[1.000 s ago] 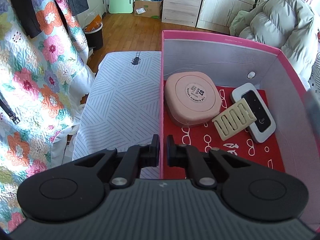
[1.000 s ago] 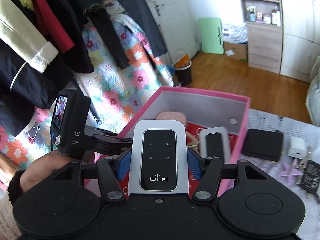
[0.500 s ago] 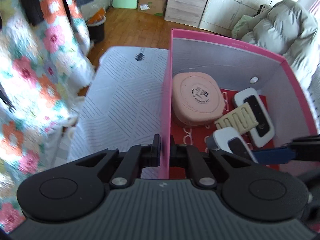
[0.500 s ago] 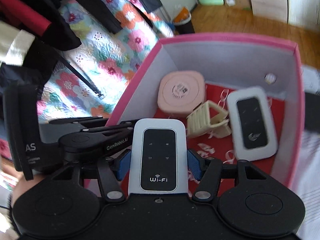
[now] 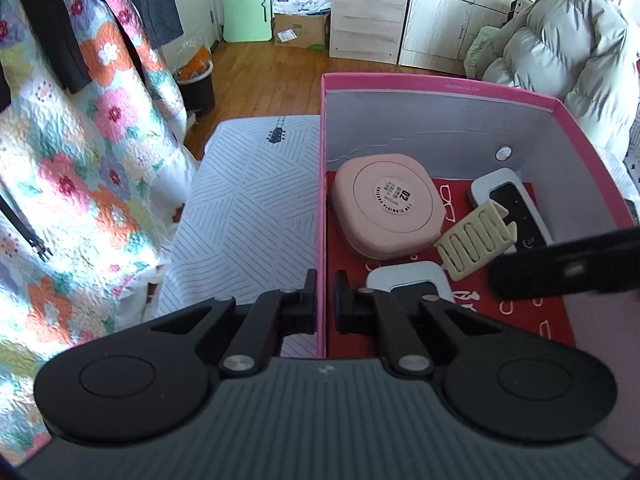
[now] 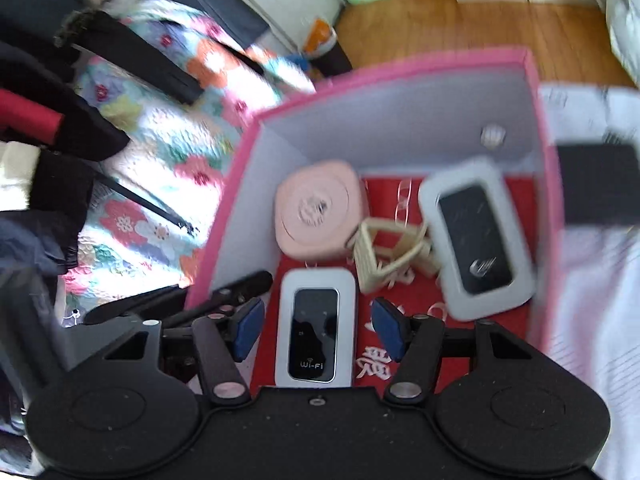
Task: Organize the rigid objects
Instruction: 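Lower the white router into the pink box and open the right tool, then move the right tool back over the loose items on the bed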
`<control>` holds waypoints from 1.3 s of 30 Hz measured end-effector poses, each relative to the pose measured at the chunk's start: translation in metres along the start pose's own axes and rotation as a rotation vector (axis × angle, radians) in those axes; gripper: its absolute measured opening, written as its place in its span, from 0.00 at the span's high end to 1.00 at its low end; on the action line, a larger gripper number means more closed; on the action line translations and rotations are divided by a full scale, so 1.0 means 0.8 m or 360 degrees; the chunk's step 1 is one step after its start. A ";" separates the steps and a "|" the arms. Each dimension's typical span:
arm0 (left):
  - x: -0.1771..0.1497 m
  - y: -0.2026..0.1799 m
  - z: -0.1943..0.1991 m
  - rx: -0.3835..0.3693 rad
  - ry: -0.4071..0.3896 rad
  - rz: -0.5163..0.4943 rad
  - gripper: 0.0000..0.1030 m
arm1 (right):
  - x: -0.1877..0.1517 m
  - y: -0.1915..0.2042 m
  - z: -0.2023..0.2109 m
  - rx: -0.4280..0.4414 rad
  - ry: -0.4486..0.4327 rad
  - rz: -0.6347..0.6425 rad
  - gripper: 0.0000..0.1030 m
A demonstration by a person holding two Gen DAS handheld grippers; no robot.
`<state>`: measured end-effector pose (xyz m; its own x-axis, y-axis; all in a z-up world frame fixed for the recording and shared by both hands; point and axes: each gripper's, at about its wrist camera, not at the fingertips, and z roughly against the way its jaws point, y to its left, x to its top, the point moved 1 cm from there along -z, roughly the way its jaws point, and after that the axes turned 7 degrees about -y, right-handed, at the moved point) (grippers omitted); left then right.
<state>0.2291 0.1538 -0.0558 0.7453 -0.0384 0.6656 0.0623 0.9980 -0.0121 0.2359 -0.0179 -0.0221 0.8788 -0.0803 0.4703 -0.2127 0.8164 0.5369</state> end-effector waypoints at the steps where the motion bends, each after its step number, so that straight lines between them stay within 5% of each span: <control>1: 0.001 -0.002 0.000 0.0015 -0.0008 -0.0020 0.94 | 0.001 0.003 0.014 0.0007 -0.0033 0.0037 0.36; 9: 0.005 0.005 0.001 -0.0045 -0.0001 0.0029 0.94 | -0.010 -0.006 0.120 -0.0044 -0.0274 0.0320 0.36; 15: 0.004 -0.008 0.004 0.0067 -0.0020 -0.0048 0.95 | -0.040 -0.075 0.168 -0.0225 -0.0449 0.0284 0.36; 30: -0.001 -0.032 0.012 0.0229 -0.0104 -0.0215 0.90 | -0.088 -0.196 0.162 -0.0856 -0.0586 0.0369 0.36; 39: -0.001 -0.028 0.011 0.0242 -0.0107 -0.0194 0.90 | -0.050 -0.235 0.124 -0.0936 -0.0600 0.0367 0.40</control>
<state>0.2215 0.1318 -0.0492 0.6920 -0.1608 0.7037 0.0446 0.9825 0.1807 0.1983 -0.2249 -0.0721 0.6102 0.0259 0.7918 -0.0171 0.9997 -0.0195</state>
